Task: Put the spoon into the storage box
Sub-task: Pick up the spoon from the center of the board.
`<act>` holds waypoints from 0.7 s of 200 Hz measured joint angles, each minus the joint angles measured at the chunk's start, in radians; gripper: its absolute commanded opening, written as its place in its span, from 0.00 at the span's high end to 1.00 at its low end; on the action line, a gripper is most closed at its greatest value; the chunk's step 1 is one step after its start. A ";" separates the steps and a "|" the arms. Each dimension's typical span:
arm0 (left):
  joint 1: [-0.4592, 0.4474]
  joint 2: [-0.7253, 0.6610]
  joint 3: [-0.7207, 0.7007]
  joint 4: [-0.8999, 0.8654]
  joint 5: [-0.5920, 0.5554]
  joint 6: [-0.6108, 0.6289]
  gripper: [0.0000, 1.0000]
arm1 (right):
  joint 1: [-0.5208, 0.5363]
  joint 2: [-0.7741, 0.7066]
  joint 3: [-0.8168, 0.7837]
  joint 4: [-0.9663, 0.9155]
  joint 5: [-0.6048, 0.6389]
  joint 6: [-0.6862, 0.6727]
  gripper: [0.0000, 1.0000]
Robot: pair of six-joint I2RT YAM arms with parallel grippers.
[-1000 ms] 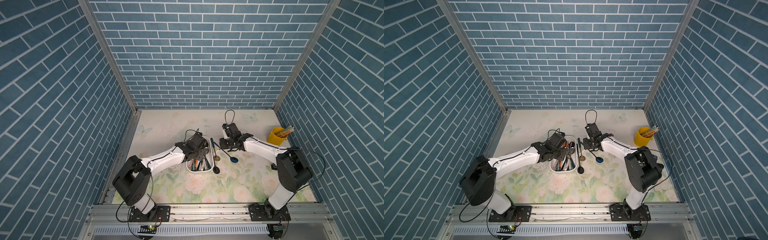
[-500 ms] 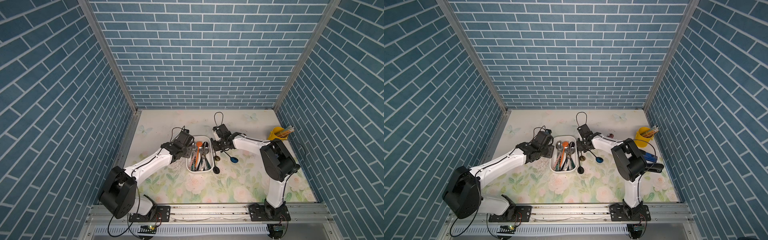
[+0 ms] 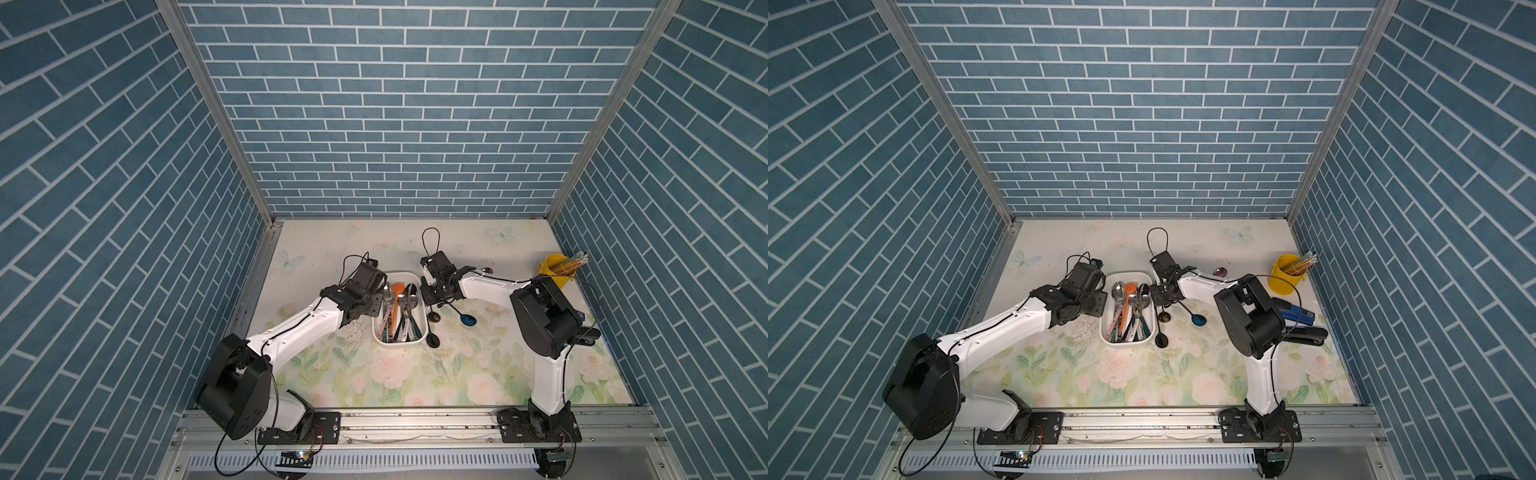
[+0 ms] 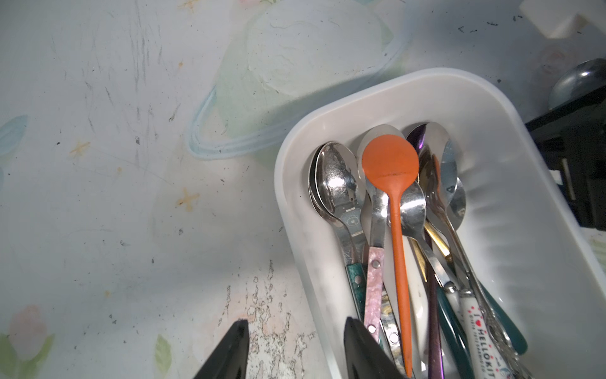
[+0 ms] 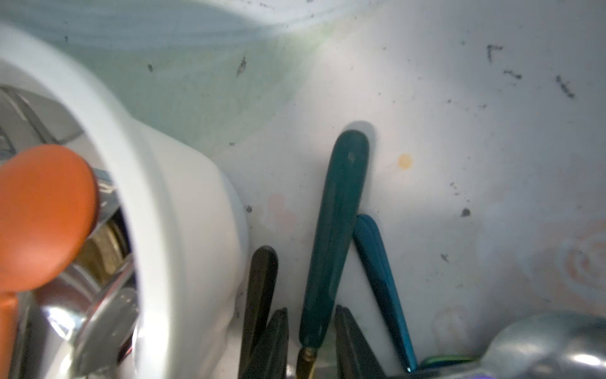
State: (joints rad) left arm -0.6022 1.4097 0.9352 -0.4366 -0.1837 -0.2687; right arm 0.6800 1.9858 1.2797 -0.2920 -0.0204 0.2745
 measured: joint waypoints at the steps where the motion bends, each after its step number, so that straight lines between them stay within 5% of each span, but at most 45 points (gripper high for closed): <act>1: 0.000 0.000 0.000 0.000 0.000 0.000 0.47 | 0.000 0.000 0.000 0.000 0.000 0.000 0.77; 78: 0.001 -0.011 -0.017 0.003 -0.003 0.048 0.44 | 0.008 0.002 0.000 0.001 0.012 -0.027 0.90; 140: 0.001 -0.123 -0.084 0.067 0.049 0.239 0.42 | 0.006 -0.038 0.000 -0.075 -0.016 -0.095 0.94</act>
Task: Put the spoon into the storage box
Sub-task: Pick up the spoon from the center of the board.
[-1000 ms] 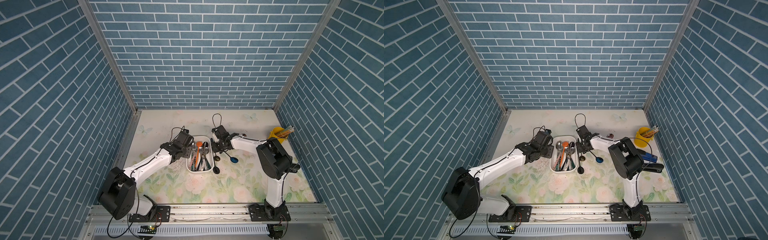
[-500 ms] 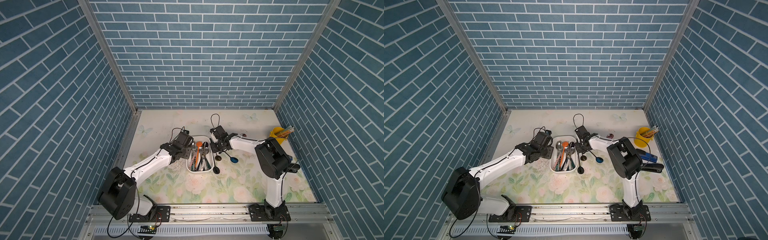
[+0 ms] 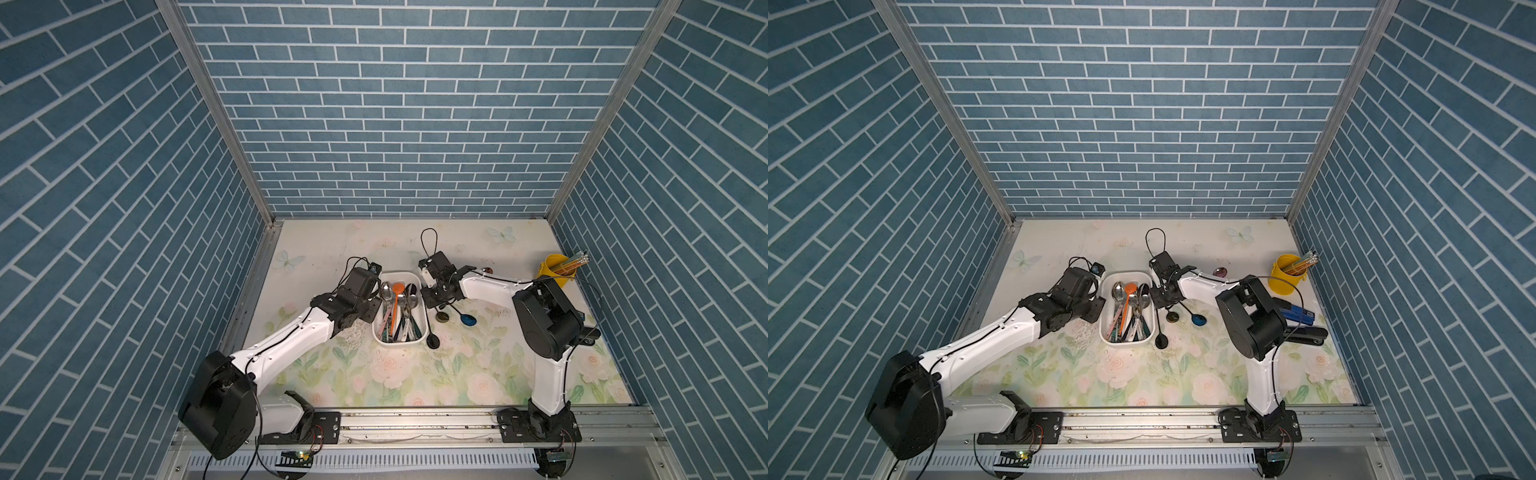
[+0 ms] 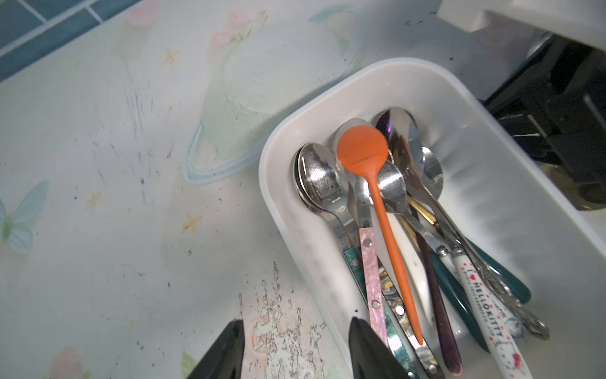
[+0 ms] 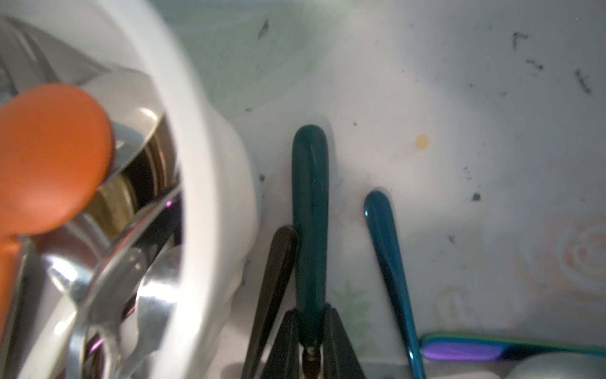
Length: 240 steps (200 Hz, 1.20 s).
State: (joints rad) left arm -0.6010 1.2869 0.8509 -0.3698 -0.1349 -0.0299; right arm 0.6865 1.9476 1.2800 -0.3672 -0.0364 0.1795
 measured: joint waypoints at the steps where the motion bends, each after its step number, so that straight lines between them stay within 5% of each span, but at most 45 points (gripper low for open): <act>1: 0.000 -0.003 -0.002 0.002 0.002 0.005 0.42 | 0.000 -0.001 0.000 -0.001 -0.002 -0.001 0.94; 59: -0.025 -0.156 -0.111 0.124 0.029 0.192 0.40 | -0.032 -0.170 -0.004 -0.117 -0.076 -0.067 0.96; 107: -0.189 -0.261 -0.245 0.284 -0.107 0.400 0.40 | -0.045 -0.238 -0.003 -0.204 -0.207 -0.109 0.99; 183: -0.400 -0.169 -0.365 0.602 -0.349 0.753 0.36 | -0.027 -0.300 -0.013 -0.263 -0.330 -0.111 1.00; 240: -0.467 -0.069 -0.414 0.788 -0.455 0.855 0.27 | 0.049 -0.310 -0.002 -0.335 -0.400 -0.135 1.00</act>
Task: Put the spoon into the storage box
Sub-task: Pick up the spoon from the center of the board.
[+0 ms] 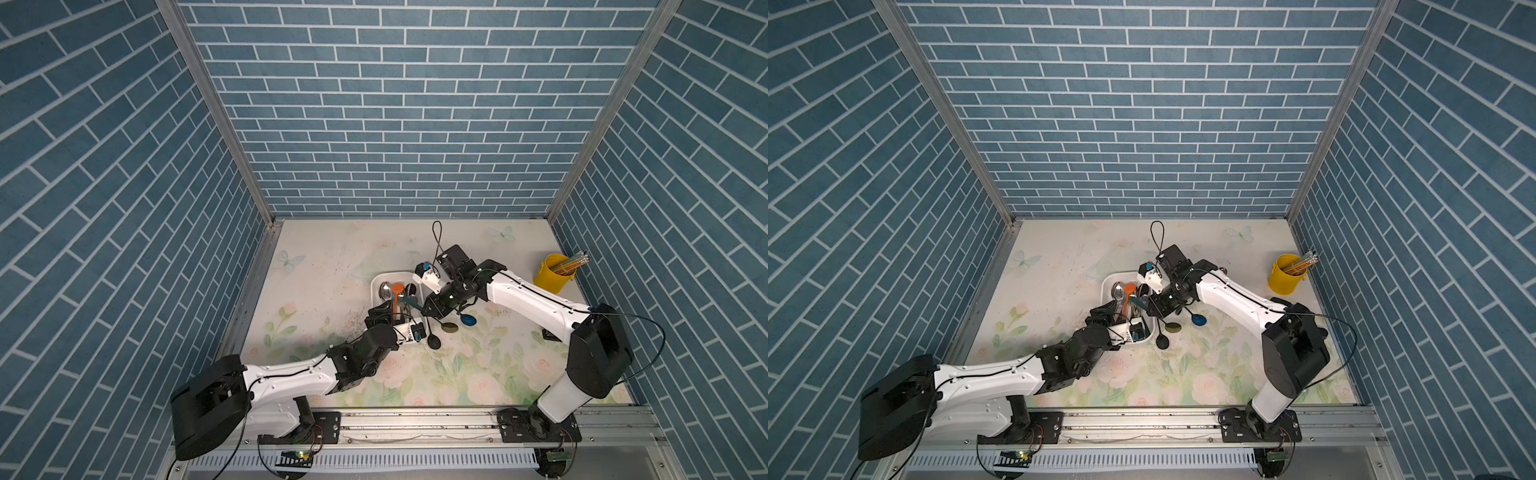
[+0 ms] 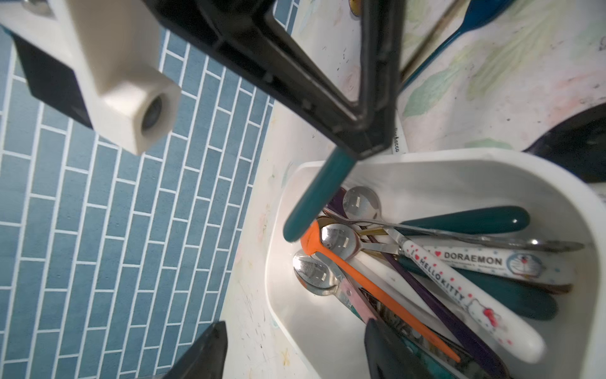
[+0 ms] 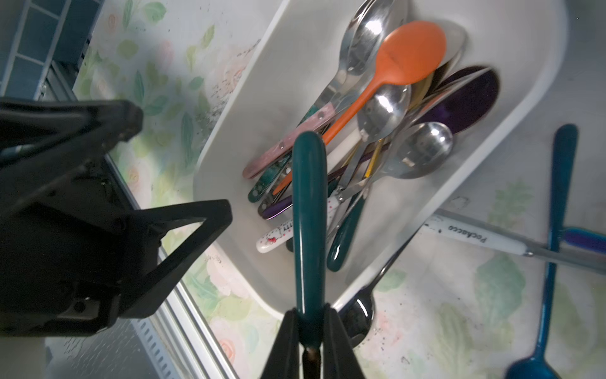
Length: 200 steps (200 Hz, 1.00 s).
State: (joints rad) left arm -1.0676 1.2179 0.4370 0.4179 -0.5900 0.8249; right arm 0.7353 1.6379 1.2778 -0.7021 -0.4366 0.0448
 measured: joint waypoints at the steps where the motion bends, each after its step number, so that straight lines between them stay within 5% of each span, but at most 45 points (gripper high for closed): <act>1: -0.001 0.000 0.000 0.002 -0.001 0.000 0.27 | 0.001 0.000 0.000 -0.001 -0.001 0.000 1.00; 129: -0.058 -0.023 -0.058 0.029 0.000 0.003 0.23 | 0.154 0.053 0.110 -0.131 -0.030 -0.026 1.00; 200: -0.075 -0.012 -0.058 0.027 0.008 0.000 0.40 | 0.177 0.066 0.164 -0.190 0.002 -0.081 1.00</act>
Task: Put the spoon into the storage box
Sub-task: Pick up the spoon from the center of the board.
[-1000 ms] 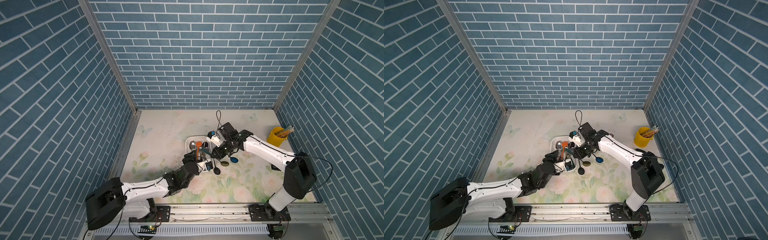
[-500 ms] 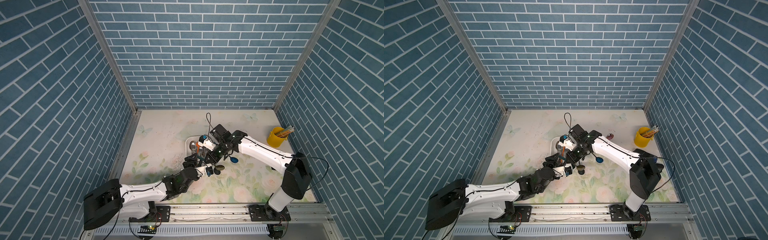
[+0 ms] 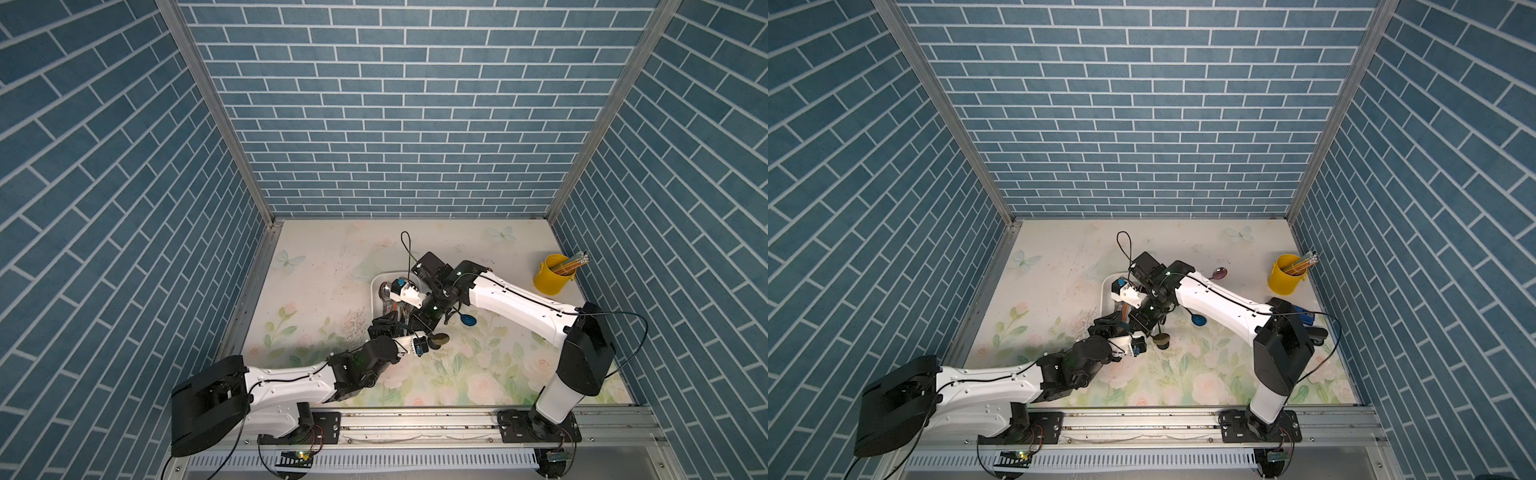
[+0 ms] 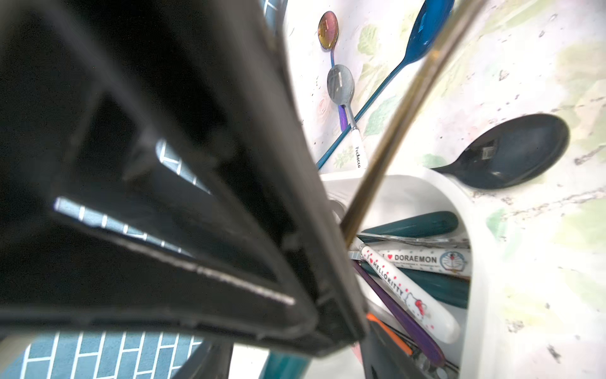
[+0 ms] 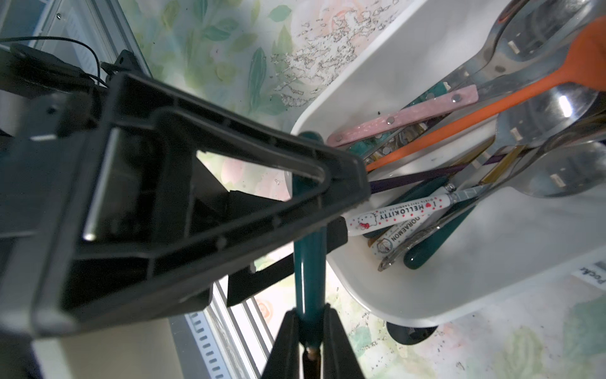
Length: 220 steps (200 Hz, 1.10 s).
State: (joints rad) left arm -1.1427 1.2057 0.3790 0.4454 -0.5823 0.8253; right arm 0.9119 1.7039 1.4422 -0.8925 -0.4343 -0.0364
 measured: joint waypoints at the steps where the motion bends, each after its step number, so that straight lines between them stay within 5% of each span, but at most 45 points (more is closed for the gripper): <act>1: 0.000 0.000 0.000 0.000 0.000 0.000 0.40 | 0.000 0.000 0.001 -0.002 0.001 -0.001 1.00; 112: -0.018 0.003 0.000 -0.037 0.011 0.008 0.83 | 0.042 0.037 0.053 -0.050 -0.008 -0.037 0.99; 156: -0.027 0.001 0.002 -0.042 0.010 0.021 0.95 | 0.042 0.045 0.053 -0.069 -0.013 -0.054 0.78; 220: -0.021 -0.023 0.005 -0.093 -0.008 -0.005 1.00 | 0.030 0.013 0.014 0.064 0.037 -0.032 0.64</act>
State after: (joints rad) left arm -1.1641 1.1824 0.3840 0.3519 -0.5907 0.8204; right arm 0.9421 1.7168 1.4563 -0.8280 -0.3969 -0.0689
